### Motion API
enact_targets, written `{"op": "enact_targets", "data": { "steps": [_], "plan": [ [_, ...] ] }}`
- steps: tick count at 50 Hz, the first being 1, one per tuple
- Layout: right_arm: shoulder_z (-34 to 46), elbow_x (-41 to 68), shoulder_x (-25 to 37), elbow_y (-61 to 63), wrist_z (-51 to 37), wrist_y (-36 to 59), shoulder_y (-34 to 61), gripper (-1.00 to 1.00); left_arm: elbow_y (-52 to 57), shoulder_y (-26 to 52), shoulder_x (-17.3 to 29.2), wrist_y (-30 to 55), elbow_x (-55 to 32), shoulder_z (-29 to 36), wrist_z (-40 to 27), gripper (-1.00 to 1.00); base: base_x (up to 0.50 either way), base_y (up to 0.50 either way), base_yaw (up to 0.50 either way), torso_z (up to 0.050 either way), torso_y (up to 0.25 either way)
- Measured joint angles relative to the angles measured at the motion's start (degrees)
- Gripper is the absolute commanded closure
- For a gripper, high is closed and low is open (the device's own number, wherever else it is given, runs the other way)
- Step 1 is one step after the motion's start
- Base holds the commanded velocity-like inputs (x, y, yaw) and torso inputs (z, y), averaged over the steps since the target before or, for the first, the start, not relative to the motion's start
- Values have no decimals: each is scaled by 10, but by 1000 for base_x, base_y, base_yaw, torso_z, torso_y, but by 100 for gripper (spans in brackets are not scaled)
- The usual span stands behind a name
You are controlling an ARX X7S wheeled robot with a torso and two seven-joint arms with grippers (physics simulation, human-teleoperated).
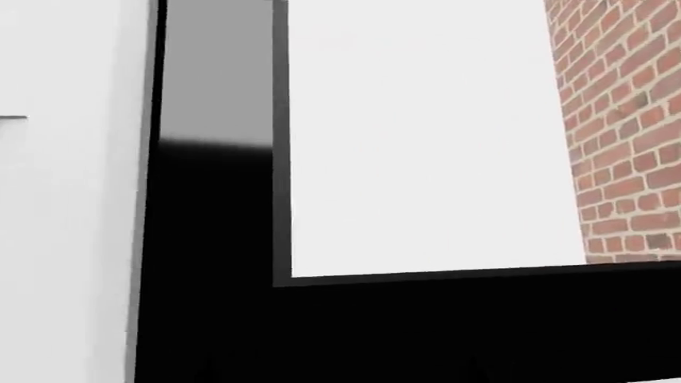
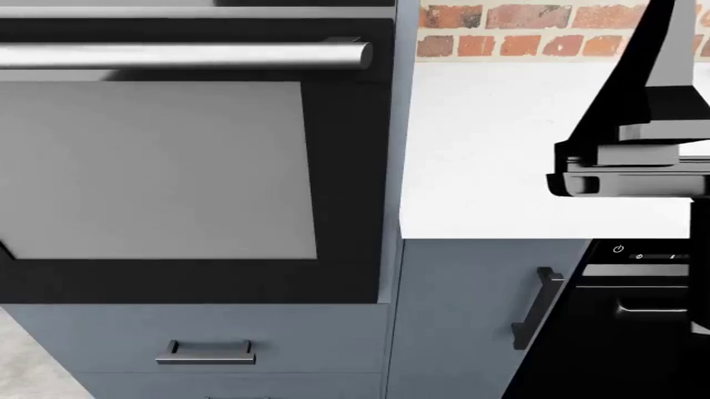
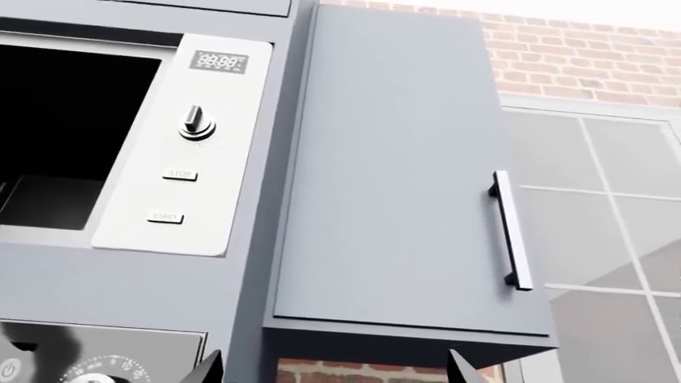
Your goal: Open the microwave door
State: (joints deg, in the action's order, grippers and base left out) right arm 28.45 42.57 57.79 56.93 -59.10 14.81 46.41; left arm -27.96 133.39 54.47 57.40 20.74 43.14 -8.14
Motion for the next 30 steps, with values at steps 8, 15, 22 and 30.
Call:
{"op": "enact_targets", "data": {
  "steps": [8,15,22,30],
  "plan": [
    [-2,-2,6,-2,-1,-6,-6,-100,-21,8,1,-41,172,-62,97,-100,0,0,0,0,0],
    [-2,-2,7,-4,-1,-9,-7,-100,-36,12,-12,-106,331,-159,171,-100,0,0,0,0,0],
    [-1,-3,8,-6,-1,-12,-7,-100,-39,14,-30,-177,465,-262,225,-100,0,0,0,0,0],
    [1,-4,7,-9,0,-15,-7,-100,-34,15,-50,-237,564,-348,262,-100,0,0,0,0,0]
  ]
}}
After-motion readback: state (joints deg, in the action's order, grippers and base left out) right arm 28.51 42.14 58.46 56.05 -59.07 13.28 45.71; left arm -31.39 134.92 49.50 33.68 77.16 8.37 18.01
